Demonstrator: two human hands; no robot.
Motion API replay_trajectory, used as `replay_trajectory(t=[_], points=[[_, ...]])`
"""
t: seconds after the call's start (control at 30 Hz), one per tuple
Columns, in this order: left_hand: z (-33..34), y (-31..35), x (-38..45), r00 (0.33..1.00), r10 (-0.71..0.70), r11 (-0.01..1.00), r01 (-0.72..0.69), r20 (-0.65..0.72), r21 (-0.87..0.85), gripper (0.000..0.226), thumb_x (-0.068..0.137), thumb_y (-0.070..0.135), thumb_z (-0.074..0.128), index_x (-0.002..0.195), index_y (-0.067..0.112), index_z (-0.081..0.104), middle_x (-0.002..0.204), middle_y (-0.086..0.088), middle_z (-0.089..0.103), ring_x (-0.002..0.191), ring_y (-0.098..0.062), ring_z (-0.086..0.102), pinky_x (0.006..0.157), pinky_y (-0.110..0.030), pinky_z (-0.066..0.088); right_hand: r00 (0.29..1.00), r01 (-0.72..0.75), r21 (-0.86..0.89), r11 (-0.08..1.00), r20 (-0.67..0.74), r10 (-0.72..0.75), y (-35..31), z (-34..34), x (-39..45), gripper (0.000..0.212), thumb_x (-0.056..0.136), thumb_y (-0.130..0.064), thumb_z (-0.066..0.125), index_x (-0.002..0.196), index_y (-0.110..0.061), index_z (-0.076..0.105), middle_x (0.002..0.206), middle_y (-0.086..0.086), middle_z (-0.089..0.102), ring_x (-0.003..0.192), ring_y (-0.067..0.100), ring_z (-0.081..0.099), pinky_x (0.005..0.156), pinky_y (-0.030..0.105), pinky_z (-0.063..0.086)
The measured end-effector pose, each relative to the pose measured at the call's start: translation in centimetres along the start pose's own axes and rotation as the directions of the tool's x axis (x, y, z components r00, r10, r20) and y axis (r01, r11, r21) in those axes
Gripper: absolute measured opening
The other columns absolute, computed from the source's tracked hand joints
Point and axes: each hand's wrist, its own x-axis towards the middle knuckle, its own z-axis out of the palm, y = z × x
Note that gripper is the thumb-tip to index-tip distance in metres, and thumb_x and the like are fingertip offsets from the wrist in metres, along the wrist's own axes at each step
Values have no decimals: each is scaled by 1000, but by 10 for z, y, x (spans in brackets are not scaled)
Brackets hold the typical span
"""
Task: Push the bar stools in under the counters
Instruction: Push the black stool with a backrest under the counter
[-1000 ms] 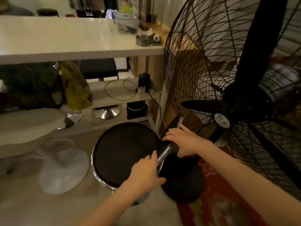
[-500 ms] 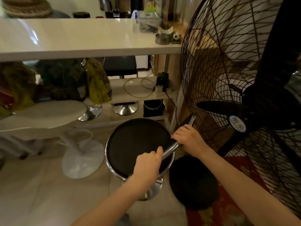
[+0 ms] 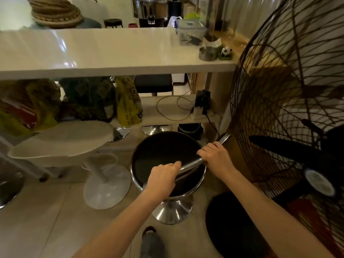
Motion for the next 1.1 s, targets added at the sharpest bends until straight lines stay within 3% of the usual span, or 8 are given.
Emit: replay_trajectory(t=[0.4, 0.73, 0.83, 0.97, 1.1], points=[[-10, -77, 115, 999, 28, 1000, -28, -33, -6, 40, 90, 7, 49, 128, 19, 43, 106, -2, 66, 90, -27, 65, 72, -37, 49, 996, -77, -53, 996, 32, 78, 35, 45, 119, 33, 54, -6, 85, 83, -17, 71, 73, 0, 69, 73, 20, 66, 79, 34, 51], [-20, -128, 177, 993, 115, 993, -114, -5, 6, 40, 88, 3, 48, 125, 16, 45, 100, -3, 67, 84, -28, 65, 62, -33, 40, 988, -112, -125, 986, 89, 123, 50, 69, 182, 36, 51, -5, 84, 81, -17, 69, 69, -1, 66, 70, 21, 64, 74, 34, 51], [-19, -147, 184, 986, 164, 986, -164, 10, 9, 42, 87, 3, 48, 127, 16, 44, 106, -4, 66, 90, -28, 64, 68, -35, 45, 986, -122, -149, 981, 97, 138, 42, 70, 190, 37, 50, -9, 86, 81, -17, 69, 69, -1, 66, 69, 20, 64, 73, 34, 47], [-15, -177, 188, 969, 247, 968, -247, 0, -31, 50, 86, 3, 49, 133, 20, 43, 115, -5, 66, 98, -30, 63, 79, -40, 52, 988, -130, -175, 976, 66, 143, 22, 70, 195, 34, 48, -12, 86, 77, -15, 68, 62, 1, 64, 62, 22, 62, 69, 31, 31], [-19, -203, 189, 951, 308, 951, -308, -12, -22, 56, 88, 7, 50, 139, 26, 38, 123, -1, 63, 106, -24, 62, 83, -37, 51, 982, -155, -158, 975, 81, 169, -6, 67, 199, 33, 47, -12, 87, 72, -16, 67, 60, 0, 63, 60, 21, 62, 59, 30, 46]])
